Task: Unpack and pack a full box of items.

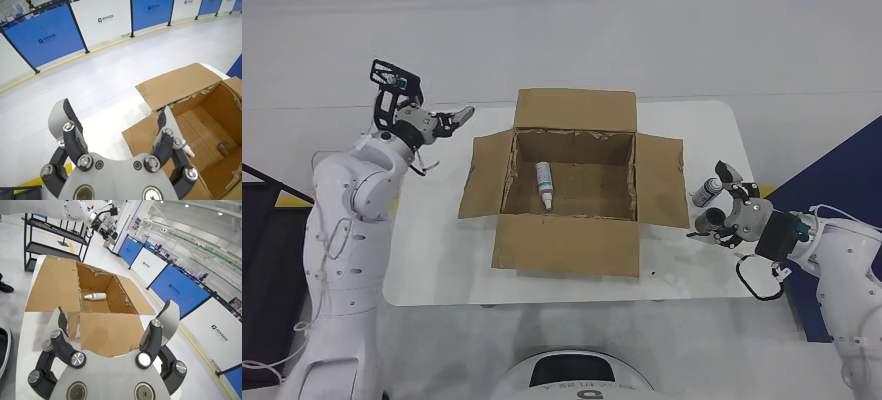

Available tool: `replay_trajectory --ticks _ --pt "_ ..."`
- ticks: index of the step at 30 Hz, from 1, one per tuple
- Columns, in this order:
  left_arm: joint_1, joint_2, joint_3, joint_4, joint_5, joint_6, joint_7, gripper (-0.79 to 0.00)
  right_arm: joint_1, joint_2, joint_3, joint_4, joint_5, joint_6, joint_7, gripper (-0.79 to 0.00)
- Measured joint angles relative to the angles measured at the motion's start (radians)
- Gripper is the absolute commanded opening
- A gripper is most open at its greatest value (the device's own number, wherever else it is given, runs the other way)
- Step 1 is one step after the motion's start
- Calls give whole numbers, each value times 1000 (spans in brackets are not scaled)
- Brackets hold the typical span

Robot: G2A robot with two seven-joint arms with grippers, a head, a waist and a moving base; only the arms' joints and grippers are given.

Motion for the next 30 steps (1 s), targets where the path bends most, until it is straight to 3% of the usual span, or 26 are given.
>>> replay_trajectory --ticks 5,9,11,22,26,28,30 --pt "-42 -1 59 9 -117 -32 -175 0 0 0 0 0 0 0 0 0" --pt "-97 -5 116 -12 -146 23 -302 0 0 0 0 0 0 0 0 0" --pt "-109 -6 127 -31 -127 58 -300 0 0 0 0 0 0 0 0 0" --pt "-109 -6 131 -37 -121 54 -292 0 0 0 0 0 0 0 0 0" --pt "-137 -15 225 -147 -9 93 -300 0 0 0 0 0 0 0 0 0" --pt "-169 -24 267 -150 -45 125 -375 0 0 0 0 0 0 0 0 0" --pt "-230 -36 314 -115 -187 187 -533 0 0 0 0 0 0 0 0 0"
